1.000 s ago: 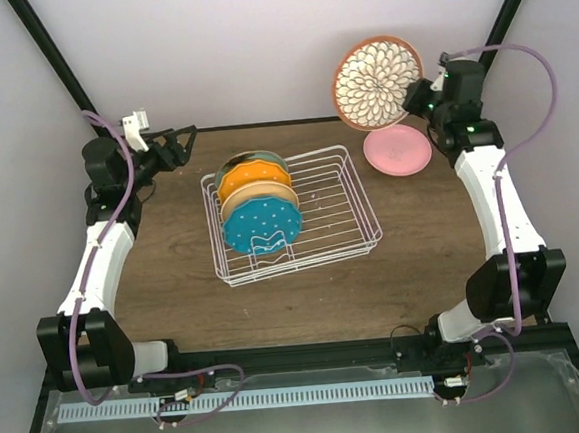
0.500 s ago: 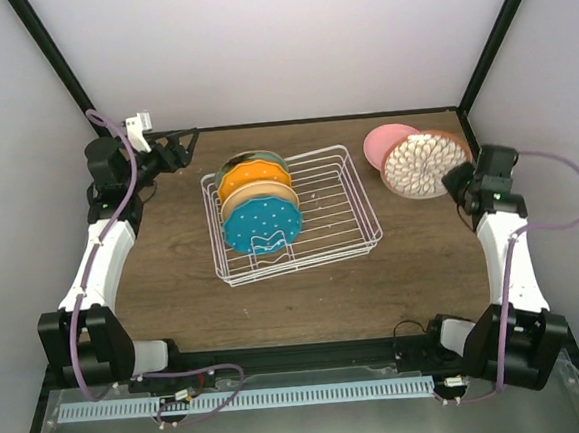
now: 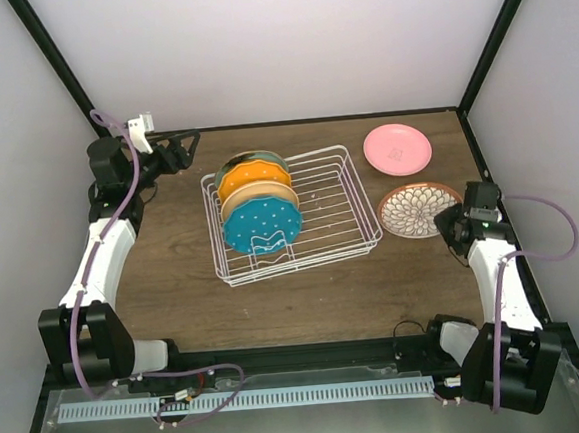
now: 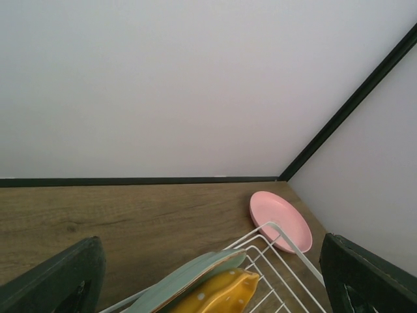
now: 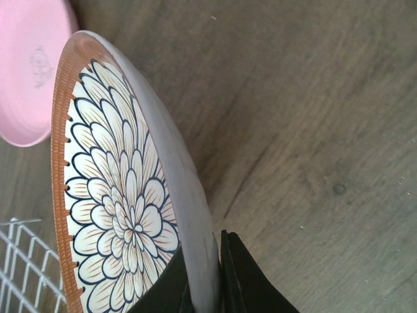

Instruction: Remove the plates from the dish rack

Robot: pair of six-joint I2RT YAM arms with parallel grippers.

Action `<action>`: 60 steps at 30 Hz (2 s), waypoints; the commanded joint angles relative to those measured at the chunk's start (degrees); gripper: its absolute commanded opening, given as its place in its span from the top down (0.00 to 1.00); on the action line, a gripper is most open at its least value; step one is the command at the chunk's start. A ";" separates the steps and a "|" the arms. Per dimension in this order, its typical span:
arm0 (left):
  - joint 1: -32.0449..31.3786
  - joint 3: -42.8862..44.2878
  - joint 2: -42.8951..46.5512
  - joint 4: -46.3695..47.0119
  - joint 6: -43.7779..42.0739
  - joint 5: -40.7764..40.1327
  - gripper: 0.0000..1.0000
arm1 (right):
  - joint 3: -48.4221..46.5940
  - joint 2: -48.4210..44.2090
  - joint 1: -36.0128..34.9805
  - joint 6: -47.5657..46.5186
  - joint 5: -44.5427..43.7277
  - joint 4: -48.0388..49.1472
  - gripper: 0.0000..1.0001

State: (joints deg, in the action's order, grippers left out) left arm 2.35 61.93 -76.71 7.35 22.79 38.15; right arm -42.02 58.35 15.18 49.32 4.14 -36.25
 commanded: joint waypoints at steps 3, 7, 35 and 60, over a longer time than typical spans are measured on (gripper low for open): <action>0.11 0.12 -0.20 -0.35 -1.22 -0.22 0.08 | 1.94 0.49 -0.06 4.35 -1.22 6.13 0.99; 0.11 0.03 0.15 -0.88 -1.47 -0.36 0.08 | 2.94 2.07 0.00 5.14 -2.60 7.14 0.99; 0.11 -1.36 2.20 -2.71 -2.56 -0.48 0.08 | 8.99 12.22 0.50 6.15 -2.33 12.27 0.49; -11.65 -3.69 12.33 -28.30 -51.61 -1.66 0.15 | -3.05 5.19 0.73 -14.04 -5.51 5.39 0.02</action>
State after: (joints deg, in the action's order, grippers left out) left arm -5.50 59.99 -66.57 -11.60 -12.10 37.47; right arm -42.59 63.88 15.57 39.68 -0.49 -30.41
